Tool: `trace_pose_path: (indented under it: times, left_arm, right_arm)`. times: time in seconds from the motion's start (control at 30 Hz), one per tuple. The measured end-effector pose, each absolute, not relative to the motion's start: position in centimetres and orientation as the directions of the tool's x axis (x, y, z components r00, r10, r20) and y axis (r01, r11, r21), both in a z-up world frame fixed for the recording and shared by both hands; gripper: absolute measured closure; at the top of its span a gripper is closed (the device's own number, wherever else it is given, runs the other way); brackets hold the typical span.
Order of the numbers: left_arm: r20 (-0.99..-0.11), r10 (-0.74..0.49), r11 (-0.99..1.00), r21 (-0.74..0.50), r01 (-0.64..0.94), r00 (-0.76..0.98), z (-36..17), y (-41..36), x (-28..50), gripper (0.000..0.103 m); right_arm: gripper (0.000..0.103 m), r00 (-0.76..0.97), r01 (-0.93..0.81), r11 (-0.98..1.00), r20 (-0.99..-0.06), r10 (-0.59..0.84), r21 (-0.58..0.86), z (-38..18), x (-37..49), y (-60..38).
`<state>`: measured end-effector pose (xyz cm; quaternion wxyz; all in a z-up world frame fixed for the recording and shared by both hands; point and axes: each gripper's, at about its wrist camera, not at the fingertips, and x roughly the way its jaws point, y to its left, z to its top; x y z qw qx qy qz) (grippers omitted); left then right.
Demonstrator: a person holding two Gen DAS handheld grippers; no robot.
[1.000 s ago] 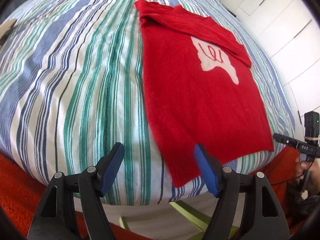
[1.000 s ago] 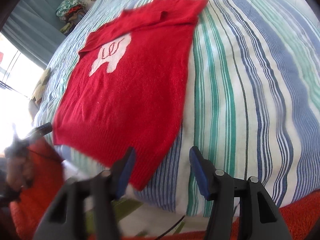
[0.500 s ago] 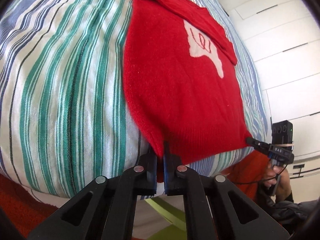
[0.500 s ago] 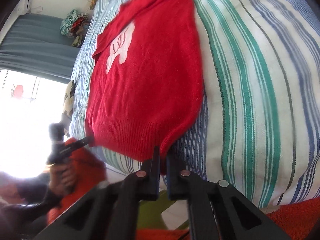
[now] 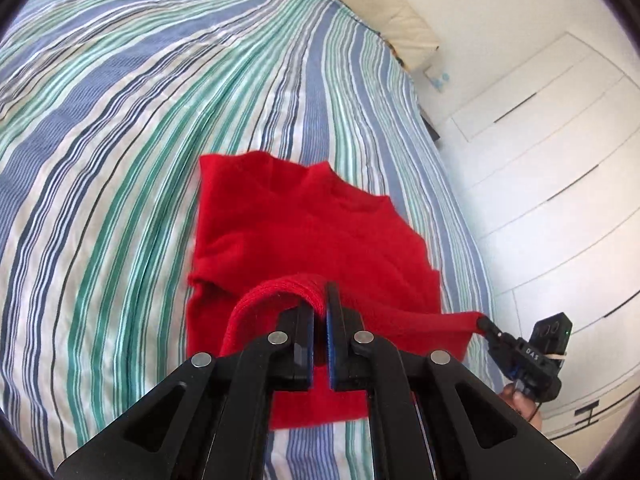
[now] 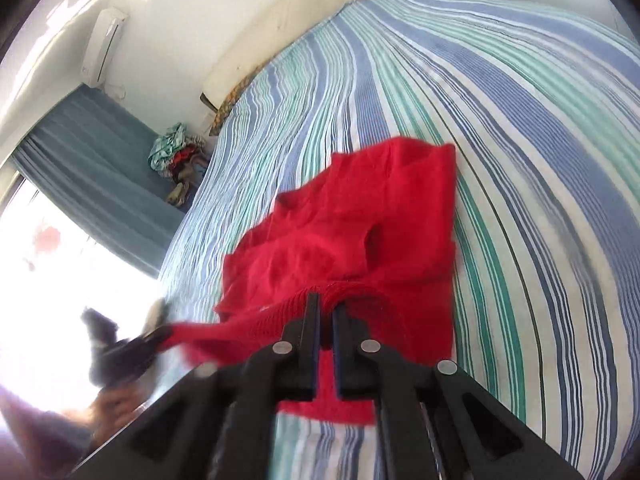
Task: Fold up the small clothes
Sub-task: 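Grasp the sweater hem with the left gripper while the right gripper grasps the hem too, lifting toward the collar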
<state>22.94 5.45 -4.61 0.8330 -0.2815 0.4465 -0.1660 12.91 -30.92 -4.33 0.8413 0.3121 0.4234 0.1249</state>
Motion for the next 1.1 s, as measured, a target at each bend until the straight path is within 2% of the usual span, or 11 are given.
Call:
trace_pose_path:
  times: [0.33,0.47,0.53,0.57,0.6,0.67,0.7,0.83,0.93,1.03,1.1]
  left_arm:
    - [-0.751,-0.387,0.881,-0.472,-0.025,0.535,-9.2,3.2,35.4,0.100]
    - [-0.789,-0.338,0.905,-0.422,-0.051,0.513,-10.9,2.8,37.7,0.091]
    - [-0.794,-0.353,0.894,-0.443,-0.073,0.495,-11.6,3.2,38.6,0.074]
    - [-0.787,-0.357,0.887,-0.454,-0.081,0.503,-11.5,3.5,38.5,0.054]
    - [-0.784,-0.338,0.889,-0.447,-0.096,0.521,-11.1,3.9,38.4,0.028]
    - [-0.768,-0.272,0.900,-0.416,-0.128,0.580,-9.9,4.9,37.4,0.011]
    - [-0.758,-0.252,0.903,-0.408,-0.136,0.601,-9.4,5.4,37.0,0.010]
    - [-0.743,-0.232,0.901,-0.407,-0.150,0.627,-8.2,6.6,34.7,0.011]
    - [-0.719,-0.293,0.912,-0.409,-0.042,0.631,-7.9,5.3,30.7,0.010]
    - [-0.759,-0.301,0.946,-0.315,0.079,0.578,-9.6,2.5,26.7,0.008]
    - [-0.818,-0.257,0.966,-0.223,0.127,0.515,-11.8,0.8,25.0,0.009]
  right_arm:
    - [0.098,0.606,0.169,0.813,-0.709,0.360,0.557,-7.9,29.2,-31.6]
    - [0.098,0.604,0.222,0.774,-0.706,0.368,0.593,-10.5,31.4,-32.6]
    - [0.093,0.601,0.235,0.741,-0.693,0.398,0.629,-11.7,32.3,-33.5]
    - [0.084,0.596,0.247,0.732,-0.695,0.402,0.635,-12.2,32.6,-33.6]
    - [0.070,0.597,0.256,0.724,-0.693,0.403,0.641,-12.5,32.7,-33.9]
    - [0.053,0.622,0.255,0.709,-0.673,0.401,0.658,-12.1,32.7,-34.5]
    - [0.046,0.640,0.250,0.712,-0.663,0.388,0.657,-11.5,32.4,-34.8]
    - [0.045,0.669,0.188,0.798,-0.670,0.323,0.573,-8.1,30.9,-34.5]
    - [0.045,0.646,0.001,0.868,-0.662,0.379,0.497,-5.7,28.8,-31.4]
    - [0.046,0.553,-0.220,0.888,-0.698,0.455,0.405,-6.1,25.3,-27.4]
    - [0.049,0.486,-0.268,0.921,-0.786,0.382,0.283,-9.0,23.3,-26.1]
